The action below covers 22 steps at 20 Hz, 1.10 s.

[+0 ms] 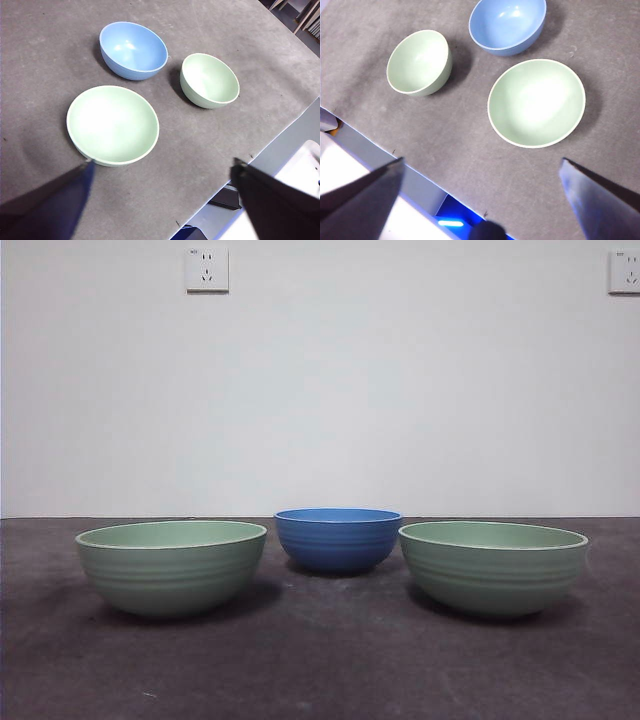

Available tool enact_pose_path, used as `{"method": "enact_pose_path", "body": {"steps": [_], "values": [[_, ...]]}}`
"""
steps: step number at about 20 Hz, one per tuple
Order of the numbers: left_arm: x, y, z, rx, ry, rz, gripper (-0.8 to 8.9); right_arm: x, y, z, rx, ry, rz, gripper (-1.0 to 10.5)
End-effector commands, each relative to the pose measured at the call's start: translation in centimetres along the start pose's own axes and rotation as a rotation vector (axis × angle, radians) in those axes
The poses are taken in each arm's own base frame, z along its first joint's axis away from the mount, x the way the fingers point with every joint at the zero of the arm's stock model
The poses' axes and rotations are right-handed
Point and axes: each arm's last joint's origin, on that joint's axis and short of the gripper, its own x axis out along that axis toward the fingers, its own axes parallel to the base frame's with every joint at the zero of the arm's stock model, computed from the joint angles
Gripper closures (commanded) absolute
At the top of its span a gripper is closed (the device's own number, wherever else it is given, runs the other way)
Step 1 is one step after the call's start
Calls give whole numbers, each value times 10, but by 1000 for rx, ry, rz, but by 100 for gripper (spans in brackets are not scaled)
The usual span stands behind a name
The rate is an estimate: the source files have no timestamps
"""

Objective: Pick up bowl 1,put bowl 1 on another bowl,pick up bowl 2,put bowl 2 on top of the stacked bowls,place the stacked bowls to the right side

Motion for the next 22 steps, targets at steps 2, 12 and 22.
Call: {"method": "enact_pose_path", "body": {"steps": [2, 12, 22], "values": [[0, -1, 0, 0, -4, -2, 244, 0, -1, 1, 8, 0, -17, 379], [0, -1, 1, 2, -7, -2, 246, 30, -24, 17, 108, 78, -174, 383], [0, -1, 1, 0, -5, -3, 246, 108, -71, 35, 209, 211, -196, 453]]}}
